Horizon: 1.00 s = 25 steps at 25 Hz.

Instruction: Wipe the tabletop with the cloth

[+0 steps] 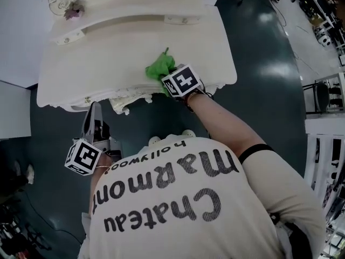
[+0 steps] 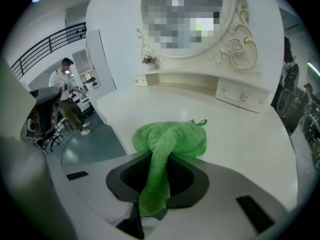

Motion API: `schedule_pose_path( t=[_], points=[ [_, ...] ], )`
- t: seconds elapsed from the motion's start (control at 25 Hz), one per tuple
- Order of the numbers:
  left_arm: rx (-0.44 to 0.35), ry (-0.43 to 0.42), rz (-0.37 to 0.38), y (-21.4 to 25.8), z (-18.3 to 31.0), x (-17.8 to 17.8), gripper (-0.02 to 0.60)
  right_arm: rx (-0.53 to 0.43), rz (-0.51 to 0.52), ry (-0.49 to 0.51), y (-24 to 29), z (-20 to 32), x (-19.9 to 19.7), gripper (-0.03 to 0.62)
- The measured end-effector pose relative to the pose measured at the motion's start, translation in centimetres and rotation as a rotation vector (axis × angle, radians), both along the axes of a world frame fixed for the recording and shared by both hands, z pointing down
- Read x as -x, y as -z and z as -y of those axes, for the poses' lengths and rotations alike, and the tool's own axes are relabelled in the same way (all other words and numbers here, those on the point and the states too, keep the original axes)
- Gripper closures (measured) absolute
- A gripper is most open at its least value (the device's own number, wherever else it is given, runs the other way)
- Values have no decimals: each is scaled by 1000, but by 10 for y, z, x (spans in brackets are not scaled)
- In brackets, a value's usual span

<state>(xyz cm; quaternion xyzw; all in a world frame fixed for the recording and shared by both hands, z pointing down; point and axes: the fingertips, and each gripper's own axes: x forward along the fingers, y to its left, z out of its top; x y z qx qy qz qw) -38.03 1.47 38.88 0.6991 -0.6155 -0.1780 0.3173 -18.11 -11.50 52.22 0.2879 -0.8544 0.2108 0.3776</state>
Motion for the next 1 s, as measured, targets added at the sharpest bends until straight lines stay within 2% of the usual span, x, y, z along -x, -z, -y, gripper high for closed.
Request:
schedule_pose_path(
  t=[0.4, 1.0],
  points=[
    [-20, -107, -3, 7, 25, -64, 575, 3, 16, -52, -1, -2, -61, 497],
    [-15, -177, -2, 5, 33, -119, 575, -9, 27, -181, -4, 2, -153, 497]
  ],
)
